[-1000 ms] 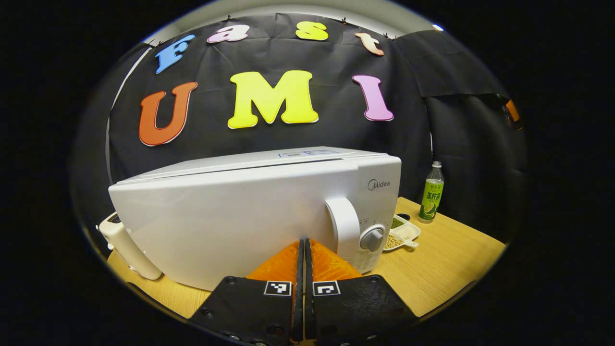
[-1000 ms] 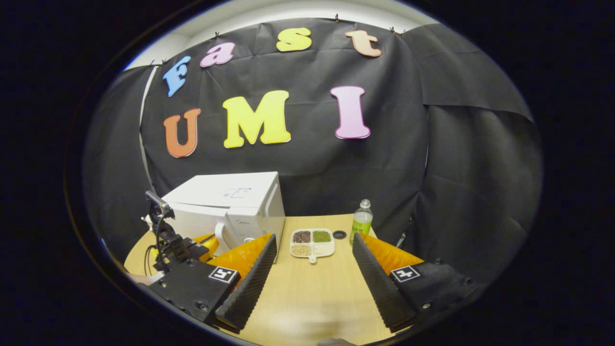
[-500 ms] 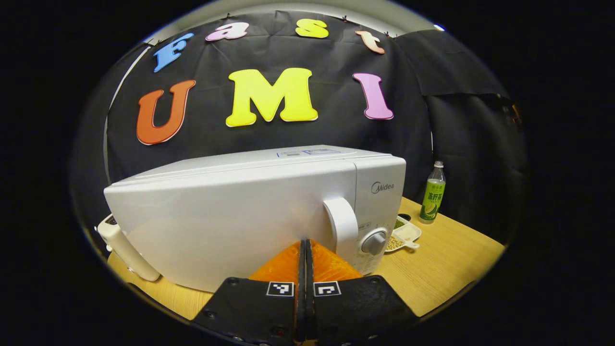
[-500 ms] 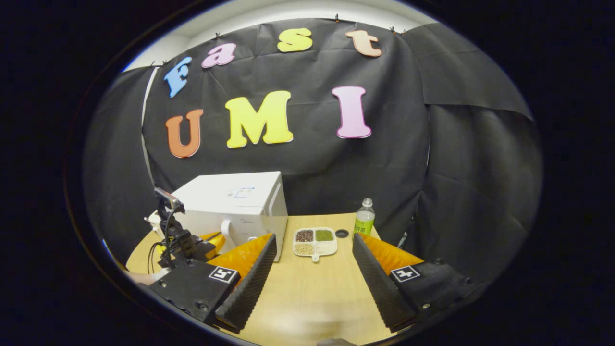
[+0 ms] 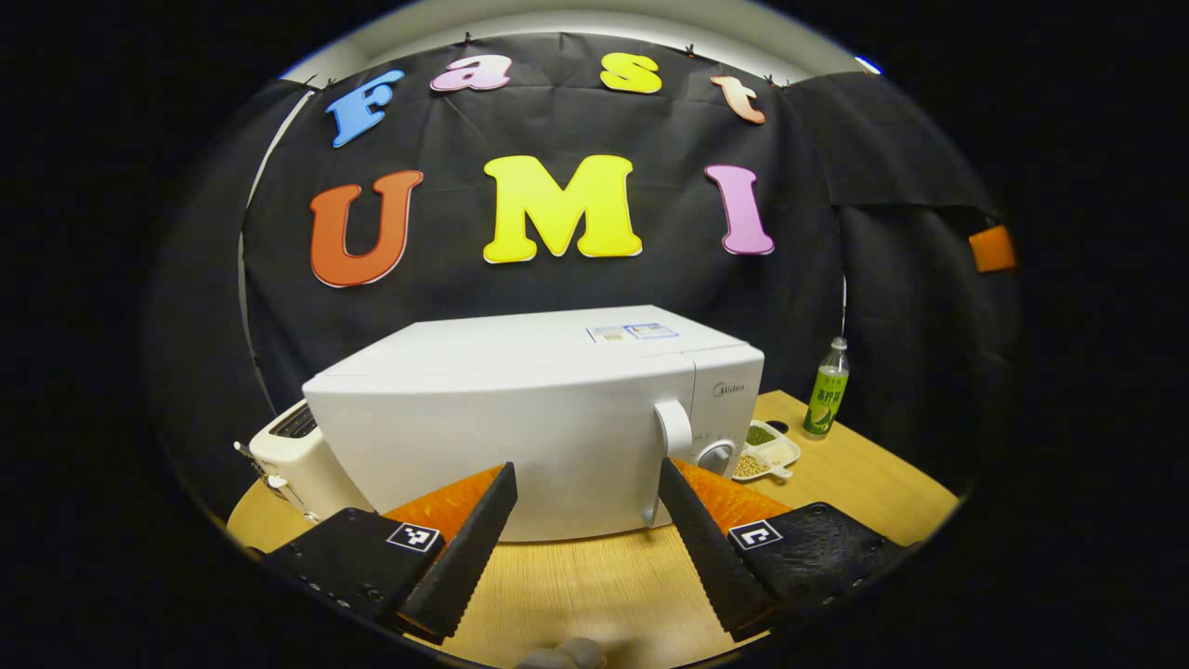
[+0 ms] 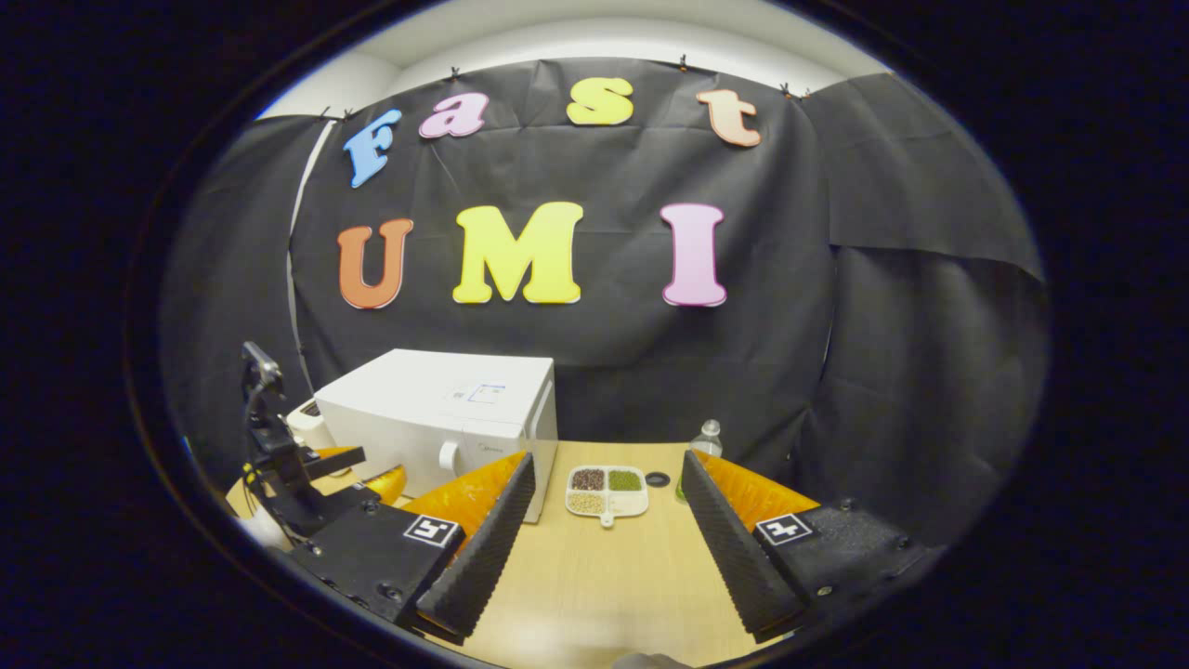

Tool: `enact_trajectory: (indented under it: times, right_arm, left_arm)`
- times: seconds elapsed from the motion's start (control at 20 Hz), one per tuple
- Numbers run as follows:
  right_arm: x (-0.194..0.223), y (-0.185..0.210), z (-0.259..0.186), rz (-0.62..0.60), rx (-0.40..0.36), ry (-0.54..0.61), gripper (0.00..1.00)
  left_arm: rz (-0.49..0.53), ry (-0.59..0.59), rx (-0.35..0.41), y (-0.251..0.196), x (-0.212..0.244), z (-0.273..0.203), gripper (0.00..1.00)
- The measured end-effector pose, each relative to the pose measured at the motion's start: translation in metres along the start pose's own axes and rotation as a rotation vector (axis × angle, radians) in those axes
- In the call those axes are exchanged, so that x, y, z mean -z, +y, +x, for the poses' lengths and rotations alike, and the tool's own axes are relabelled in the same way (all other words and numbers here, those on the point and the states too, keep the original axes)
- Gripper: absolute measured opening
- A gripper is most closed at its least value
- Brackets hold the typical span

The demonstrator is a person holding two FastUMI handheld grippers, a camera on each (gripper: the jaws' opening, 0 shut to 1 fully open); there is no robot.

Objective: Open the microwave oven with the left hand, put the food in, and close the microwave oven.

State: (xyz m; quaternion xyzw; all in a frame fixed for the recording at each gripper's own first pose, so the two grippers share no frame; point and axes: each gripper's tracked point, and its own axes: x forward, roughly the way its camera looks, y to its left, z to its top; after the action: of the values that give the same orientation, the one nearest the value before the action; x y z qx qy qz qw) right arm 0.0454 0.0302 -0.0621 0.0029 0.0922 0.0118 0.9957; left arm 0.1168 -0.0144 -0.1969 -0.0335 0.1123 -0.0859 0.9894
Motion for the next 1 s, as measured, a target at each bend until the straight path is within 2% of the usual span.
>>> enact_trajectory:
  times: [0.1,0.15,0.2,0.25,0.4,0.45,0.55,0.6,0.65,0.75,0.8,0.85,0.9,0.95,1.0]
  right_arm:
    - [-0.012,0.005,-0.005,-0.02,0.001,-0.023,1.0]
    - [-0.02,0.006,-0.008,-0.022,-0.001,-0.034,0.92]
    - [-0.028,0.006,-0.011,-0.023,0.003,-0.046,0.92]
    - [-0.037,0.004,-0.015,-0.021,0.01,-0.054,1.0]
    - [-0.07,0.003,-0.029,0.003,0.025,-0.091,1.0]
    - [-0.081,0.006,-0.035,0.018,0.019,-0.102,0.92]
    - [-0.1,0.011,-0.043,0.043,0.02,-0.114,0.92]
    - [-0.108,0.014,-0.049,0.048,0.02,-0.119,1.0]
    - [-0.117,0.021,-0.054,0.054,0.01,-0.131,0.92]
    - [-0.133,0.036,-0.062,0.076,-0.021,-0.157,0.92]
    - [-0.136,0.041,-0.064,0.077,-0.03,-0.154,1.0]
    - [-0.136,0.044,-0.067,0.074,-0.034,-0.149,0.92]
    - [-0.137,0.046,-0.07,0.072,-0.036,-0.144,1.0]
    - [-0.141,0.05,-0.073,0.073,-0.042,-0.15,0.92]
    - [-0.145,0.053,-0.075,0.07,-0.045,-0.154,0.92]
  left_arm:
    - [-0.015,-0.061,-0.027,0.011,-0.039,-0.023,0.96]
    - [-0.011,-0.082,-0.037,0.017,-0.059,-0.033,0.96]
    - [-0.001,-0.111,-0.049,0.025,-0.082,-0.043,0.96]
    - [0.016,-0.124,-0.07,0.035,-0.099,-0.053,0.96]
    - [0.052,-0.117,-0.139,0.064,-0.137,-0.086,0.96]
    - [0.038,-0.125,-0.142,0.069,-0.15,-0.097,0.96]
    - [0.009,-0.147,-0.15,0.079,-0.179,-0.119,0.96]
    - [0.004,-0.163,-0.158,0.086,-0.192,-0.129,0.96]
    - [-0.002,-0.173,-0.165,0.092,-0.202,-0.14,0.96]
    - [-0.008,-0.193,-0.175,0.1,-0.221,-0.158,0.96]
    - [-0.008,-0.198,-0.179,0.103,-0.227,-0.164,0.96]
    - [-0.002,-0.203,-0.188,0.107,-0.232,-0.17,0.96]
    - [0.004,-0.2,-0.203,0.113,-0.233,-0.176,0.96]
    - [0.012,-0.198,-0.216,0.116,-0.234,-0.18,0.96]
    - [0.016,-0.197,-0.223,0.119,-0.235,-0.184,0.96]
